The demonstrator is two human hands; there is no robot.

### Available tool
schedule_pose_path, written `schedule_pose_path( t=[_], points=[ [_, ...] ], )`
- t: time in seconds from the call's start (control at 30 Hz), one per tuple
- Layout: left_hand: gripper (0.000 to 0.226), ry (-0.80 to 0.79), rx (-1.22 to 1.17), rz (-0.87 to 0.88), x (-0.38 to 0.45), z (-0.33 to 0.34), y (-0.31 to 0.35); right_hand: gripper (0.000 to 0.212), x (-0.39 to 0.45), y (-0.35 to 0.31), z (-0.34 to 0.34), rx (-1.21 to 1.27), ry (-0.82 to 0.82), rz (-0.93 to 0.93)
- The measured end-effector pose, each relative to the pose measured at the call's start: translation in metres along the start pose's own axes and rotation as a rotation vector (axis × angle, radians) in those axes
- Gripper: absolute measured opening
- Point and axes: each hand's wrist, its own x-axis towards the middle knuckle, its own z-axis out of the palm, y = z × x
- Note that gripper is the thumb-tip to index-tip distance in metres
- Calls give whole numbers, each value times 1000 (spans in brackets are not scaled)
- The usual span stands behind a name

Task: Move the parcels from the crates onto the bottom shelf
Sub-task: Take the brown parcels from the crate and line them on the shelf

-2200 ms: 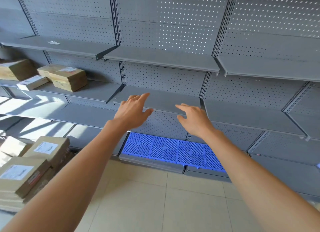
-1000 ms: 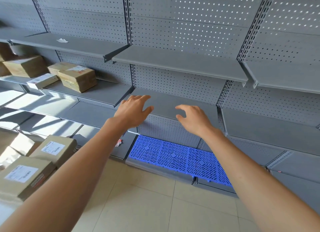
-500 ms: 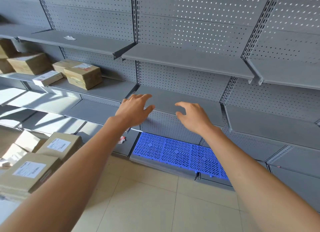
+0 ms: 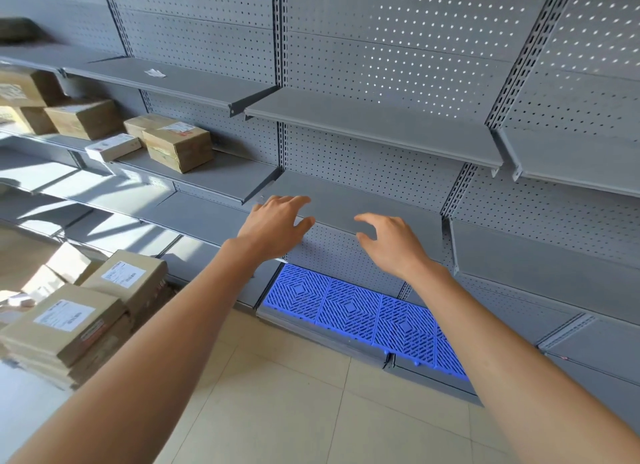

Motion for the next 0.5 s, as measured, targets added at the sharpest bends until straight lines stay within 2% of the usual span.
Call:
schedule_pose_path(
  t=[0.17, 0.5],
  points=[
    [54, 20, -1, -14, 0, 3, 0, 41, 4, 5, 3, -6, -2, -29],
    [54, 22, -5, -31, 14, -8, -52, 42, 40, -24, 18, 0, 8, -22]
  ],
)
